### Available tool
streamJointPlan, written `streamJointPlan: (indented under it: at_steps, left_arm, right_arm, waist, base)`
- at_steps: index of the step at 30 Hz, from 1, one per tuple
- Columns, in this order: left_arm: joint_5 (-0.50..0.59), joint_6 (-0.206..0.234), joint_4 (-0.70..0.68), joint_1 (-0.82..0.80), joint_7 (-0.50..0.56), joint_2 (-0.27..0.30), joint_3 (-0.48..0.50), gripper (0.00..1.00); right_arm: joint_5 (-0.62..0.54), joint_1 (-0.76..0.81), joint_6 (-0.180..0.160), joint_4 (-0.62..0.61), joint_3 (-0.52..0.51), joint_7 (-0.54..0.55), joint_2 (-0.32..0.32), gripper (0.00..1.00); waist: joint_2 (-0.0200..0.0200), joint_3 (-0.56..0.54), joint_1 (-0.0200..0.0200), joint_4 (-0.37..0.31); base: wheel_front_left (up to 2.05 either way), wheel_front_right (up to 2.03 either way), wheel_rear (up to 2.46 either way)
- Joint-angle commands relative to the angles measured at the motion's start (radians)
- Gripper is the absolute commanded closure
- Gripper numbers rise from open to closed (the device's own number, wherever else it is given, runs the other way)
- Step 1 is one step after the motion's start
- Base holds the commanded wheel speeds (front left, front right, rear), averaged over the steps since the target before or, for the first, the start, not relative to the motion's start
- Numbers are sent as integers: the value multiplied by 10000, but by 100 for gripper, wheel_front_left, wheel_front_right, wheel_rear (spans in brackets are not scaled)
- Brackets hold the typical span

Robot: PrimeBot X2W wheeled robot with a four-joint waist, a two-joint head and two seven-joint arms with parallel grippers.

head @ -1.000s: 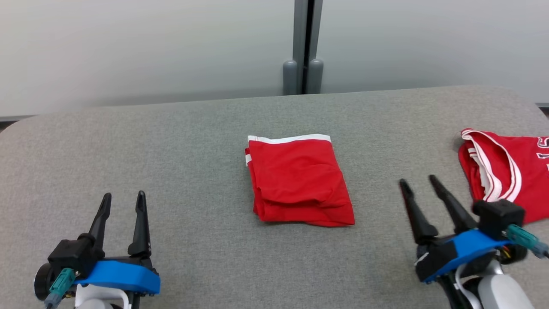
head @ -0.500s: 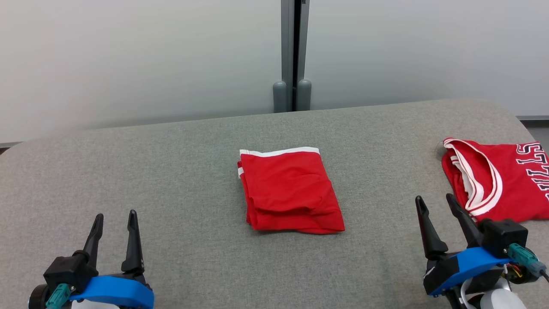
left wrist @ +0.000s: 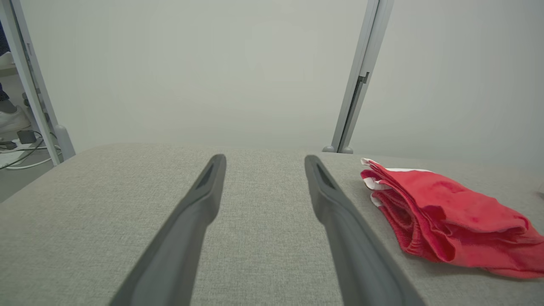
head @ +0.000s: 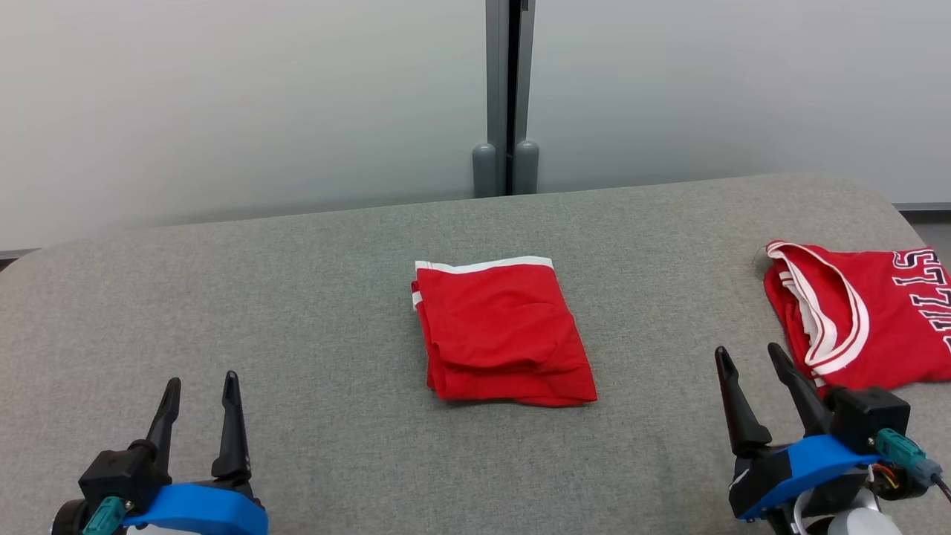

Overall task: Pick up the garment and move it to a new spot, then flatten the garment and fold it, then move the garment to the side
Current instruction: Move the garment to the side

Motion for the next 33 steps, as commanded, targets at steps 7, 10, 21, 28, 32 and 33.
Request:
streamJointPlan:
  at_steps: [7, 10, 21, 28, 32, 33]
  left_arm:
    - [65, -59, 6, -78, -45, -28, -51, 0]
    - [62, -65, -70, -179, -45, 12, -36, 0]
    - [220, -78, -410, -1019, -43, 195, -516, 0]
    - [138, -87, -432, -1756, -45, 136, -1123, 0]
    - [72, -64, -359, -1979, -45, 84, -1318, 0]
    - [52, -64, -340, -2013, -43, 79, -1325, 0]
  right_arm:
    - [-30, 177, 6, -74, -16, 188, 67, 0]
    - [-12, -257, 6, -113, 200, 451, -3, 0]
    - [284, -3321, 6, 1190, 377, 3157, 66, 0]
    - [358, -4928, 6, 2943, 103, 4018, 285, 0]
    - [43, -5363, 6, 4137, -415, 4227, 376, 0]
    - [-75, -5444, 6, 4409, -525, 4293, 385, 0]
  waist:
    - [-1, 44, 0, 143]
    - [-1, 207, 0, 194]
    - [-1, 1563, 0, 960]
    - [-1, 2379, 0, 1725]
    - [-1, 2638, 0, 2046]
    - [-1, 2676, 0, 2103]
  base:
    - [0, 0, 0]
    - [0, 0, 0]
    - [0, 0, 0]
    - [0, 0, 0]
    - [0, 0, 0]
    - [0, 0, 0]
